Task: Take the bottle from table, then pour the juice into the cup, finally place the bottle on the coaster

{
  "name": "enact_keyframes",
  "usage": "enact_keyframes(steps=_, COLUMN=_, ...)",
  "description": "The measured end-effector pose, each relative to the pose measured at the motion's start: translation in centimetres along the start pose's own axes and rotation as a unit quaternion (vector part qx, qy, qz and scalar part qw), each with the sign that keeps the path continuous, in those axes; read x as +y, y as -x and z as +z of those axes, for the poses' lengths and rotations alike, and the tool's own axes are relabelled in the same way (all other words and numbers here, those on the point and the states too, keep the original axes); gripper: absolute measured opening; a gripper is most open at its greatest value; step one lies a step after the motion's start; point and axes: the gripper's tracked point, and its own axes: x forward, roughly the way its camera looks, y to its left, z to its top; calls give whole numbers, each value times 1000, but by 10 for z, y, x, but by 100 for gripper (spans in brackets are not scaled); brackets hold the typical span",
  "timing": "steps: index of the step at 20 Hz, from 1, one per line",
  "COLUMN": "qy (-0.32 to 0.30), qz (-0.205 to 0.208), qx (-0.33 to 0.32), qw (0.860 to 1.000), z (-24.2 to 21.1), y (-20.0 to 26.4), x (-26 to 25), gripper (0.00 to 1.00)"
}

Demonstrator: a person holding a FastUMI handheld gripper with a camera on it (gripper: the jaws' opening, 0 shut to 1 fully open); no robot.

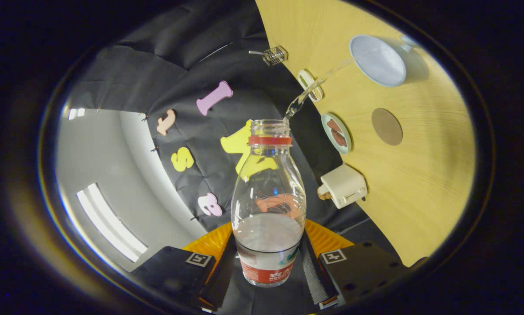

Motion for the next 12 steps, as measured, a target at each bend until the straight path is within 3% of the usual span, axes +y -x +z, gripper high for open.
enact_keyframes(steps=12, qy=-86, qz=25, qx=-7, qw=996, z=9, y=-15, x=33, gripper=76)
